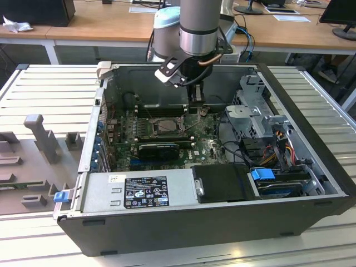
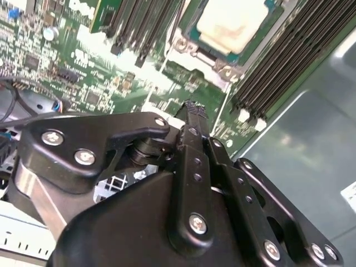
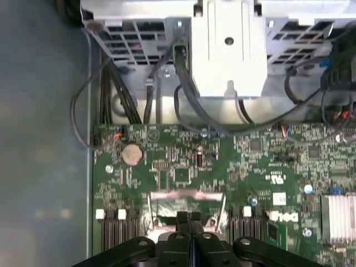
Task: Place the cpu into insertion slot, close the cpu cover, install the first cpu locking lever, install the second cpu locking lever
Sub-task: 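Close the cpu cover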
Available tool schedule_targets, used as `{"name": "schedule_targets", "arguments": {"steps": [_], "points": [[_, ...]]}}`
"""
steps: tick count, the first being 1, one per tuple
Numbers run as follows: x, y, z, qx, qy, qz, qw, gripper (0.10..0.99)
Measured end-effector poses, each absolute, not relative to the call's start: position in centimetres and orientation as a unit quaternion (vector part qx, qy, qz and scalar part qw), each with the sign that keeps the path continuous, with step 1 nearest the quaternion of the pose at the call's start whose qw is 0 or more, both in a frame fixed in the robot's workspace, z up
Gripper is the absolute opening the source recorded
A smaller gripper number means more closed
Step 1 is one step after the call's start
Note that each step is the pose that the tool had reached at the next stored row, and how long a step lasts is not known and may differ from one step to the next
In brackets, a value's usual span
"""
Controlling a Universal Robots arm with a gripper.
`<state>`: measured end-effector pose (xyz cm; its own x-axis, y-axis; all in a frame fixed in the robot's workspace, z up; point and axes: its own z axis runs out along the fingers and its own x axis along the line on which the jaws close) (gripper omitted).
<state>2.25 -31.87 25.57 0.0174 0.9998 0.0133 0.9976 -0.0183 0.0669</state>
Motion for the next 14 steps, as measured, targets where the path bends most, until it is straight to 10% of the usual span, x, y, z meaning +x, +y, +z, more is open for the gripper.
{"name": "schedule_targets", "arguments": {"steps": [14], "points": [[5.9, -31.9, 25.6, 0.713, 0.7, 0.027, 0.018, 0.106]]}}
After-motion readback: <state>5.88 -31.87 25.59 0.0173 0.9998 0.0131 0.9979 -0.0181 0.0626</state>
